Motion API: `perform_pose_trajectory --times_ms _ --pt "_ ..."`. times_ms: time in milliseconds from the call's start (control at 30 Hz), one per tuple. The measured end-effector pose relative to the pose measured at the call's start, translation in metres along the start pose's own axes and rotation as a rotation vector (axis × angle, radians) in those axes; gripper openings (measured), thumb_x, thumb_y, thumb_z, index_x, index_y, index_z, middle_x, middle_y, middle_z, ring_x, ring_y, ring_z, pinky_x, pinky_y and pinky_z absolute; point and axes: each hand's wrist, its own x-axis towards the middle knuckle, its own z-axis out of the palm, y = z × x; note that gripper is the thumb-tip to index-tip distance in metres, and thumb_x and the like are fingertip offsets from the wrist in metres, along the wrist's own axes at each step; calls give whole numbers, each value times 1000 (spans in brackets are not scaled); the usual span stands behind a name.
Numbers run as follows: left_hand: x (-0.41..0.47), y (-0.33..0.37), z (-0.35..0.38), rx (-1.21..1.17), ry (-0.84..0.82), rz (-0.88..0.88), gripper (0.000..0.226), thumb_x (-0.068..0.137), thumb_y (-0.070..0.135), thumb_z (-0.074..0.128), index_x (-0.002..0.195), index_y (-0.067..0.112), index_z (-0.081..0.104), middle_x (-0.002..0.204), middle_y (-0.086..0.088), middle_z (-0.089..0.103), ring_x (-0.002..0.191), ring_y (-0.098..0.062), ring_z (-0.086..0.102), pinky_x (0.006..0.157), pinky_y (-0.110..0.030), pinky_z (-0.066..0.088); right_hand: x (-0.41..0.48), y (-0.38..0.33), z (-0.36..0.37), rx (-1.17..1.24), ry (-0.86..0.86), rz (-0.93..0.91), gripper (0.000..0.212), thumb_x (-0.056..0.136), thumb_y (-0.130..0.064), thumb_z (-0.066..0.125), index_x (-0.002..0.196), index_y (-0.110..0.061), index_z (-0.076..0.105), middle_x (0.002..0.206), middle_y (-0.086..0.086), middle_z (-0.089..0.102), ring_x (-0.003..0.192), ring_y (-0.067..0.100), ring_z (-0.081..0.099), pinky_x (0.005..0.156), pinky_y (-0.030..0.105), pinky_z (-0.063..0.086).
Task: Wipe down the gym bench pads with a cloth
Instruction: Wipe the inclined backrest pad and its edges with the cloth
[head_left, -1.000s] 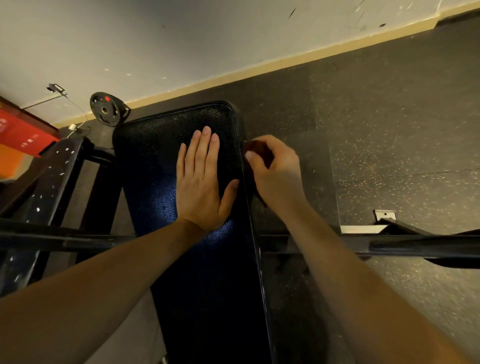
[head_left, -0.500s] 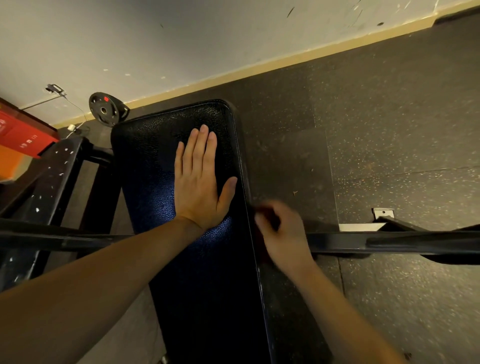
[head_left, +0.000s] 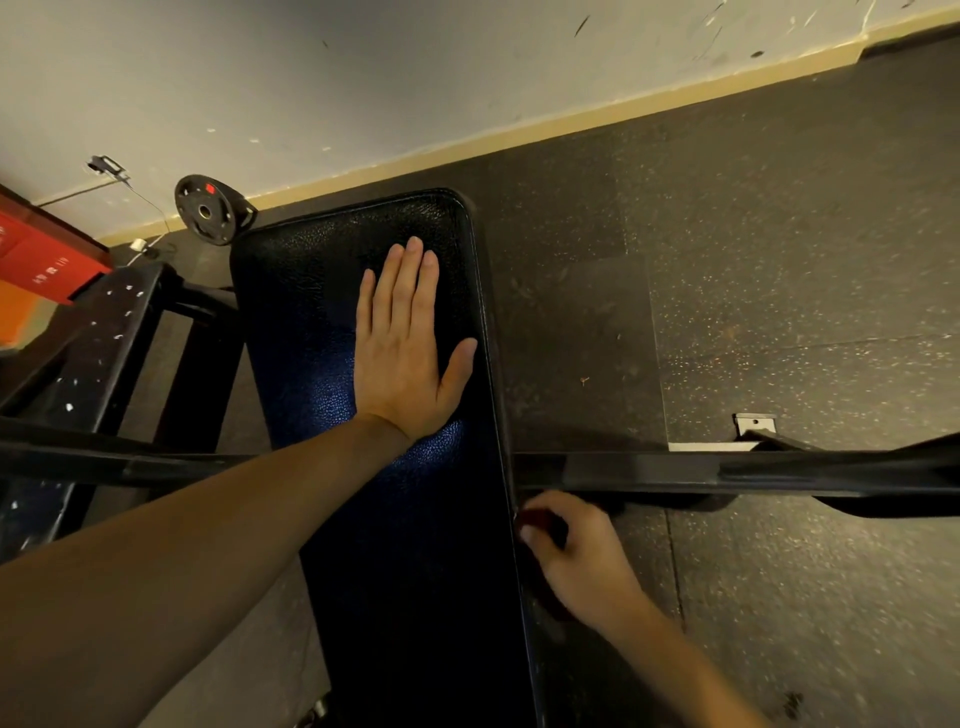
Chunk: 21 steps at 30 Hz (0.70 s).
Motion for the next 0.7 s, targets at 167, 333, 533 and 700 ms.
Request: perform_pose_trajectory --times_ms 167,333,533,700 --pt "0 0 1 32 -32 -9 79 102 51 31 159 -2 18 169 -18 13 158 -31 6 126 -57 12 77 -53 -17 -70 332 -253 13 95 -14 66 104 -23 70 98 -13 68 93 -1 62 85 10 44" --pt "0 -1 0 17 -33 -3 78 103 51 29 159 -2 18 169 -18 12 158 -31 6 125 -57 13 20 -3 4 52 116 5 17 96 -12 64 100 -28 69 93 -9 69 90 1 65 83 18 51" --pt "0 -1 0 0 -29 -3 78 102 50 31 159 -3 19 169 -19 14 158 -32 7 125 -58 14 62 -29 -11 -52 204 -92 12 96 -15 65 94 -26 68 86 -8 68 82 8 66 76 26 52" --pt "0 -1 0 2 -29 -1 79 101 50 32 159 -3 20 169 -18 14 158 -31 8 125 -57 13 75 -38 -13 144 280 -122 14 96 -13 65 104 -23 69 96 -8 71 91 5 67 89 30 55"
